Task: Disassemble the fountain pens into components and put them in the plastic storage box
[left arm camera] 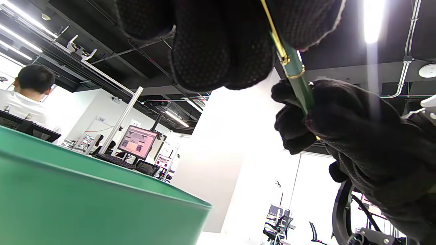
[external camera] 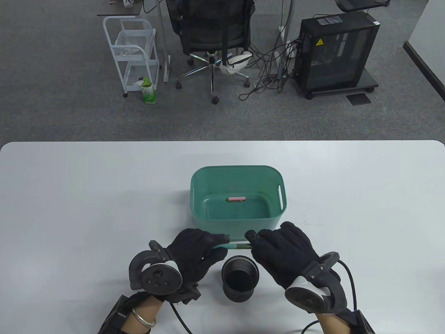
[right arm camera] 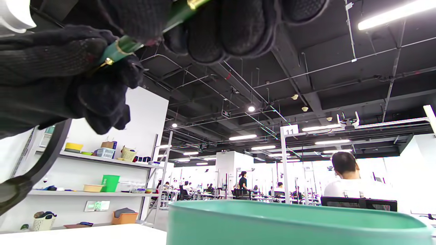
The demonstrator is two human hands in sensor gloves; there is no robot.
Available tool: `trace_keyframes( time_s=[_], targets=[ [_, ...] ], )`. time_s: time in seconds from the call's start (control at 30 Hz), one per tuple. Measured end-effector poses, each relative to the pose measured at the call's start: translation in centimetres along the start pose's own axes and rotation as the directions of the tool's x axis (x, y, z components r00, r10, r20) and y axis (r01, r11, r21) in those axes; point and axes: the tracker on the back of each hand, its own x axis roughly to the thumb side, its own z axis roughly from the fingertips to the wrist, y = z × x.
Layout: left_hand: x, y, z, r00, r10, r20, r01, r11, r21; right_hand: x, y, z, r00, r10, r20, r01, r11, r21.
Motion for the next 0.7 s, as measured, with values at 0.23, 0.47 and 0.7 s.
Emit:
trace_keyframes(
  time_s=[0.23,0.47,0.7],
  targets=[
    [0.6,0.7,0.0,0.998,-0.021,0.061,0.021,1.000,0.003,-0.1,-1.0,-0.2,0.996,-0.083,0.016,0.082,0.997,0.005],
    [0.9,1.3,0.0,0.997,0.010,0.078,-0.011,1.000,0.011,0.2,-1.8,-0.2,0.995,-0.095,0.033,0.096,0.995,-0.017],
    [0.9,1.5,0.0,0.997,0.035,0.074,-0.035,0.999,0.007,0.3,-1.9,-0.2,0.994,-0.097,0.045,0.099,0.994,-0.036]
  ],
)
